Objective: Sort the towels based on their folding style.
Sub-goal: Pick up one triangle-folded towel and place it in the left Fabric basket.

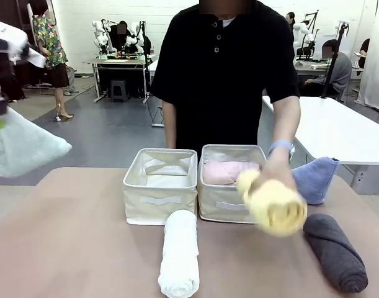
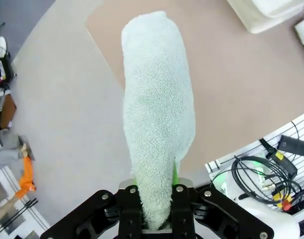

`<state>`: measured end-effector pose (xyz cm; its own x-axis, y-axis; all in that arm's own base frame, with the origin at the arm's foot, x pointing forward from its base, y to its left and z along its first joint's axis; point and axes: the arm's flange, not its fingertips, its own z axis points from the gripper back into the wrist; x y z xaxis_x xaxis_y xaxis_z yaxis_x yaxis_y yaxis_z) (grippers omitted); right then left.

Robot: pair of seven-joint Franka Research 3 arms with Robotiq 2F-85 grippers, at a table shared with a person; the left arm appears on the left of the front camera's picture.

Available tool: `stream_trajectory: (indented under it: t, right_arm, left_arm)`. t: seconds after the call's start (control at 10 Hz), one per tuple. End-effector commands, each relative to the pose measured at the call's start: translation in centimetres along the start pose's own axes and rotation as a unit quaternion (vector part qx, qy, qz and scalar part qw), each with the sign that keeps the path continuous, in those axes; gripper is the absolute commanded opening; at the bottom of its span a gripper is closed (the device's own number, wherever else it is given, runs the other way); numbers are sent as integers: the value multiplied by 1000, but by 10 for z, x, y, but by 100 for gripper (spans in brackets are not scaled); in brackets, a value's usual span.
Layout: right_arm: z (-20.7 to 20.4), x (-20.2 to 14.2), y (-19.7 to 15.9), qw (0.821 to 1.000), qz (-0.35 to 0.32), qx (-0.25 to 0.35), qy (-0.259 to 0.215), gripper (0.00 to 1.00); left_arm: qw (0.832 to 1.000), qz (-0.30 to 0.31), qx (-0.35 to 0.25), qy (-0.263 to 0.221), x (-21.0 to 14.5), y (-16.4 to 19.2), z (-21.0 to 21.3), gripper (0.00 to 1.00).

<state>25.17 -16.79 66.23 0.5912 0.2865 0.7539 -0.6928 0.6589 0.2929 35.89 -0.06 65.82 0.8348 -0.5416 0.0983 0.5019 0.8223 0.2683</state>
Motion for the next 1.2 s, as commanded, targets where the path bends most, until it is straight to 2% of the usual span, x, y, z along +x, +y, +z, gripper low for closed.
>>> stream_trajectory:
  t: [0.0, 0.1, 0.2, 0.6, 0.7, 0.8, 0.9, 1.1]
  right_arm:
    - [0, 1, 1, 1000, 8, 9, -10, 100]
    - [0, 1, 1, 1000, 8, 9, -10, 100]
    - [0, 1, 1, 1000, 8, 9, -10, 100]
    - [0, 1, 1, 1000, 8, 9, -10, 100]
    - [0, 1, 1, 1000, 8, 9, -10, 100]
    - [0, 1, 1, 1000, 8, 9, -10, 100]
    - [0, 1, 1, 1000, 8, 9, -10, 100]
    - [0, 1, 1, 1000, 8, 9, -10, 100]
  left_arm:
    - [998, 6, -62, -20, -1, 12, -11, 0]
    - [994, 69, -87, 12, -3, 20, -15, 0]
    - [1000, 7, -20, -11, -11, 7, 2, 0]
    - [1000, 7, -20, -11, -11, 7, 2, 0]
    - [999, 12, -35, -4, -10, 6, -1, 19]
    - [992, -91, -65, -52, 14, -6, 10, 19]
    - [979, -168, -94, -69, 40, -17, 17, 19]
    - [948, -294, -94, -80, 96, -43, 19, 19]
